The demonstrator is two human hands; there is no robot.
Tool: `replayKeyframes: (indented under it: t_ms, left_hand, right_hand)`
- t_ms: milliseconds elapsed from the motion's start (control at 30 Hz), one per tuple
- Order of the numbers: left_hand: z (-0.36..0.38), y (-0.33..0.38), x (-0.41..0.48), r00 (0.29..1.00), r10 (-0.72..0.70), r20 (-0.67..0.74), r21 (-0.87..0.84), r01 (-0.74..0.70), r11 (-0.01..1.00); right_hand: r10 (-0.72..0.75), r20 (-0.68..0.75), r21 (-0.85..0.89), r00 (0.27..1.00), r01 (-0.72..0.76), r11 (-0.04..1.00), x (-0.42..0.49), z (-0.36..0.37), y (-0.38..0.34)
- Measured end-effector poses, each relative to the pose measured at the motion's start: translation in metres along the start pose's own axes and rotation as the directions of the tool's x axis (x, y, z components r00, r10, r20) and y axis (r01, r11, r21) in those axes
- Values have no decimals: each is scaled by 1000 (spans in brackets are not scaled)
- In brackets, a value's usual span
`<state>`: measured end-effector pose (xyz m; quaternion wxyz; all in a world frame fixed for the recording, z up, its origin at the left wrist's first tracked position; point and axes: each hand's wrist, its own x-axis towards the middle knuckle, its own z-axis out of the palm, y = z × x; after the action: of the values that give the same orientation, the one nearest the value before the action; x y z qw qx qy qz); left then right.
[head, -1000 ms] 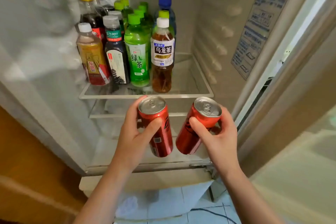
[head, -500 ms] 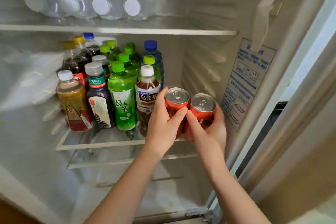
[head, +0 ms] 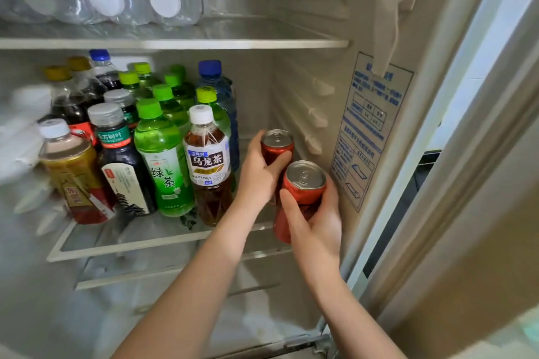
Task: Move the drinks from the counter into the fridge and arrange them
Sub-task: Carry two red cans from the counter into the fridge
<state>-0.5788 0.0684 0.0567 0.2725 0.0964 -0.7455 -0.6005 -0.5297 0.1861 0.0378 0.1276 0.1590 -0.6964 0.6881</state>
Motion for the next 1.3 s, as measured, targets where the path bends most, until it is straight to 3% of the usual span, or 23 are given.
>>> replayKeyframes:
  t_ms: [167, 367, 667, 833, 1000, 1300]
  left_hand:
    - [1, -4, 22, 999, -32, 25, 30, 31, 999]
    - [-8, 13, 8, 986, -140, 91, -109, 150, 983]
    - [-58, 48, -70, 992, 105, 72, -293, -79, 953]
    - [-89, 32, -97, 980, 170, -106, -106, -181, 978]
    - [-117, -5, -110, 964, 101, -247, -21, -110, 994]
    - [-134, -38, -112, 979, -38, -200, 76, 54, 996]
  right_hand:
    - [-1, 36, 9, 999, 0, 1000, 1, -3, -2]
    - [-15, 66, -34, 998, 17, 999, 5, -3, -1]
    - [-8, 103, -79, 995, 16, 997, 27, 14, 1]
    - [-13, 95, -108, 995, 24, 994, 41, 26, 10]
    - [-80, 17, -145, 997, 82, 986, 52, 38, 16]
    - [-102, 48, -175, 994, 109, 979, 51, 44, 18]
